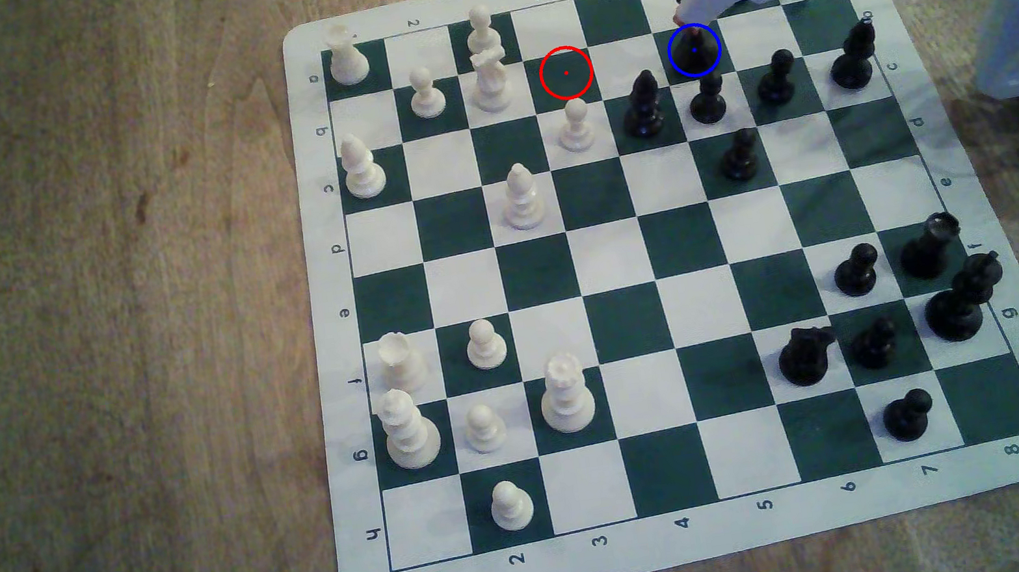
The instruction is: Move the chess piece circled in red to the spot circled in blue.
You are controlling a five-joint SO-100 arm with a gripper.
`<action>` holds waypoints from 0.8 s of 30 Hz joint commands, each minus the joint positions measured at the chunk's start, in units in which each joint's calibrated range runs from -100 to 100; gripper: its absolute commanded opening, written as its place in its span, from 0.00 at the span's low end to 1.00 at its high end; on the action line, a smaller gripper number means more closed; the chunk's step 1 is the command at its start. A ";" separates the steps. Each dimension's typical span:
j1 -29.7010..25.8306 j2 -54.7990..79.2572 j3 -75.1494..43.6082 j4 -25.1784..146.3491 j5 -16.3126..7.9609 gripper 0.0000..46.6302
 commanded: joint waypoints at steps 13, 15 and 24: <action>1.22 -2.39 -0.14 0.30 0.54 0.30; 1.30 -3.15 -0.05 0.87 0.54 0.34; 0.83 -6.38 -0.77 4.72 0.49 0.42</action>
